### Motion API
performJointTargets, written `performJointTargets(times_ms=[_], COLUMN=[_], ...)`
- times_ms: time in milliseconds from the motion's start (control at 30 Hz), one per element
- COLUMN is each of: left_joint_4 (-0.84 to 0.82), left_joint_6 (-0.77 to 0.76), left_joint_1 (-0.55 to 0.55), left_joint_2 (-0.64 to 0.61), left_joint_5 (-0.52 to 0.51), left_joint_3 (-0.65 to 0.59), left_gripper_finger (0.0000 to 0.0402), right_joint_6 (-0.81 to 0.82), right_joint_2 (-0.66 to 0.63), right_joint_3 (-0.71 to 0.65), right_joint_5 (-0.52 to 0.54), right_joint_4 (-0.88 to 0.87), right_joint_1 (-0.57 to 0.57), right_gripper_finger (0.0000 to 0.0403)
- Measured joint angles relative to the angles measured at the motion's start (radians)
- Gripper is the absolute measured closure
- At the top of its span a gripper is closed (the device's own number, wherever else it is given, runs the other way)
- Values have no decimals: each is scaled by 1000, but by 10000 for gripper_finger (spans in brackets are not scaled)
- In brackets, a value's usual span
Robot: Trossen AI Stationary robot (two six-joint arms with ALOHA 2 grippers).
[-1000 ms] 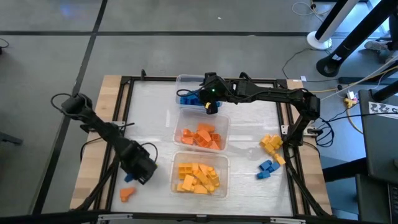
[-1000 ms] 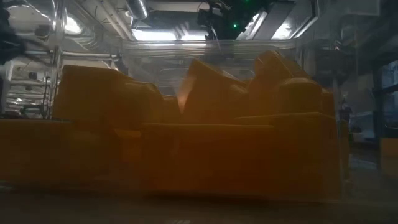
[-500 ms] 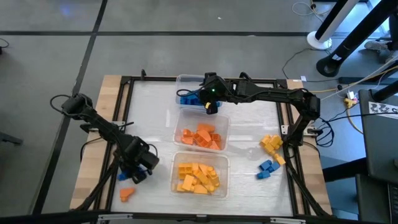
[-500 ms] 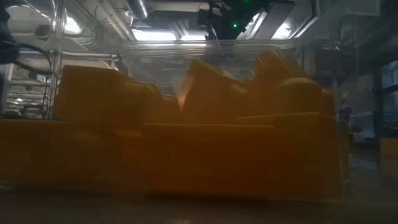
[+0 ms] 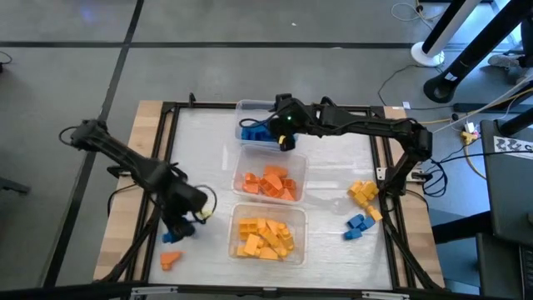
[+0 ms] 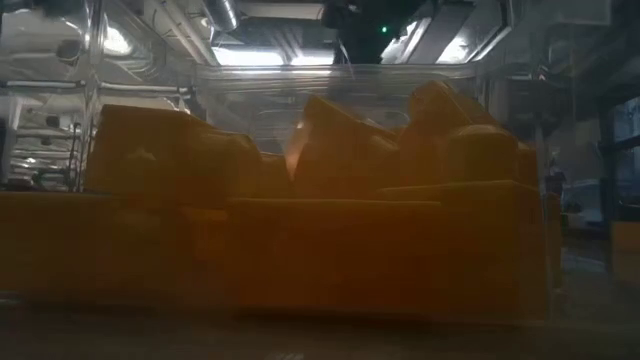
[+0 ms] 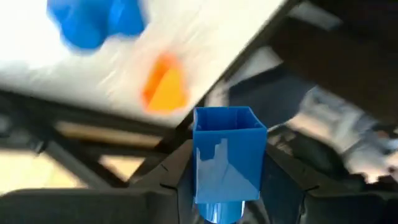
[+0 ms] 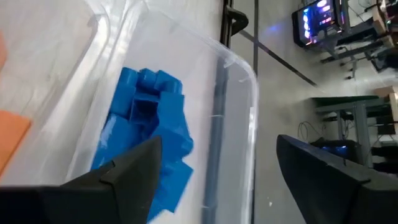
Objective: Sort blocks
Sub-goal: Put the blue game piece into the top transparent bin
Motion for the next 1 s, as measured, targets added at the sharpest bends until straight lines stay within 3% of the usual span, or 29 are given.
performJointTargets(times_ms=[133,267,400,567,667,800,900,1000], left_joint_4=[77,204,351,640,828,980,998,998], left_joint_6=[-27,64,249,604,842,1039,1094,1093], left_joint_1=[72,176,300,454,537,612,660,705], left_joint_2=[-96,-169,-192,-152,-86,15,81,134], left_joint_5=[-166,-455,-731,-969,-1016,-1018,-1016,-1016], left_joint_3=[45,48,48,45,44,43,42,42], left_gripper_finger=[272,272,272,271,270,270,270,266], right_joint_6=[-15,-11,24,138,223,343,393,464], right_joint_2=[-11,-11,-11,-12,-12,-24,-43,-62], right_joint_3=[96,230,359,486,518,484,450,407], right_joint_5=[0,-1,-11,-20,-63,-212,-298,-299], right_joint_4=[-148,-375,-627,-907,-1013,-1020,-1016,-1018], right_joint_1=[0,0,1,1,1,4,40,97], right_gripper_finger=[89,89,89,89,89,89,89,89])
